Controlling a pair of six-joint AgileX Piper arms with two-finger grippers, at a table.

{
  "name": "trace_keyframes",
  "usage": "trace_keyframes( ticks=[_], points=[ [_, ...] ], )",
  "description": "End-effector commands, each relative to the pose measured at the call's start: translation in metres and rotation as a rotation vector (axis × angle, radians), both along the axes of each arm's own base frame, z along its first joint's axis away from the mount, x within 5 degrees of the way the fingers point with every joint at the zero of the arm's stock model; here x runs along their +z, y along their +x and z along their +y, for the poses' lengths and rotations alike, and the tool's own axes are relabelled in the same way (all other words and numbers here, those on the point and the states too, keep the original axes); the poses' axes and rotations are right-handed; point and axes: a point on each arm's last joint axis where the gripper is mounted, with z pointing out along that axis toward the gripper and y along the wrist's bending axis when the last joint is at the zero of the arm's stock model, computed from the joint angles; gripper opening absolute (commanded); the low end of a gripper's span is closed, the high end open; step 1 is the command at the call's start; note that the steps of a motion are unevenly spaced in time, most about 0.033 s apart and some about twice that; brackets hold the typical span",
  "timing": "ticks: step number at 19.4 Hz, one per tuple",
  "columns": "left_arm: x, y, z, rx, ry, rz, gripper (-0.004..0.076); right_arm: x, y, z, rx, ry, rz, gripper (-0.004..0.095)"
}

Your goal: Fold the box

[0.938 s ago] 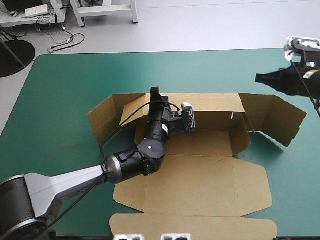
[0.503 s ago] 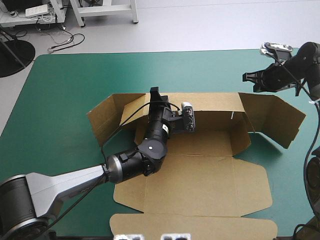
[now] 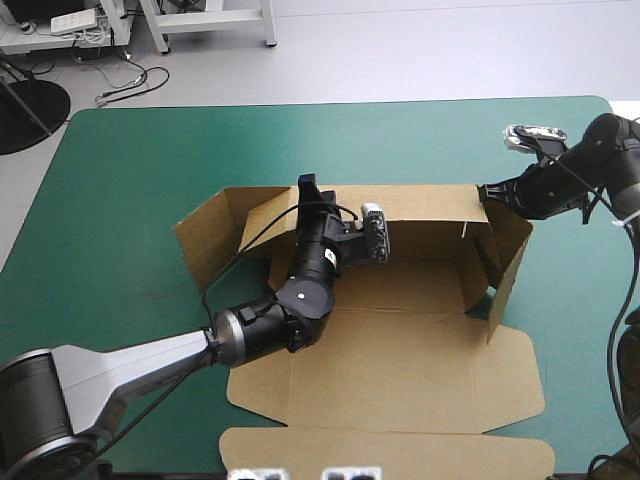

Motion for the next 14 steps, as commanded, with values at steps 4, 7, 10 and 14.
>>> trace_keyframes(
  ticks=[4,7,10,14],
  points=[
    [0.024,-0.004,0.006,0.021,-0.056,-0.064,-0.001,0.027,-0.04,0.01,0.048,0.037,-0.134,-0.002],
    [0.022,-0.004,0.006,0.03,-0.067,-0.044,-0.001,0.009,-0.061,0.014,0.056,0.057,-0.186,-0.002],
    [0.018,-0.004,0.005,0.034,-0.065,-0.03,-0.001,0.001,-0.075,0.02,0.041,0.11,-0.29,-0.002],
    [0.001,0.001,-0.003,0.035,-0.018,-0.007,-0.001,-0.003,-0.098,0.022,0.022,0.114,-0.394,-0.002]
  ],
)
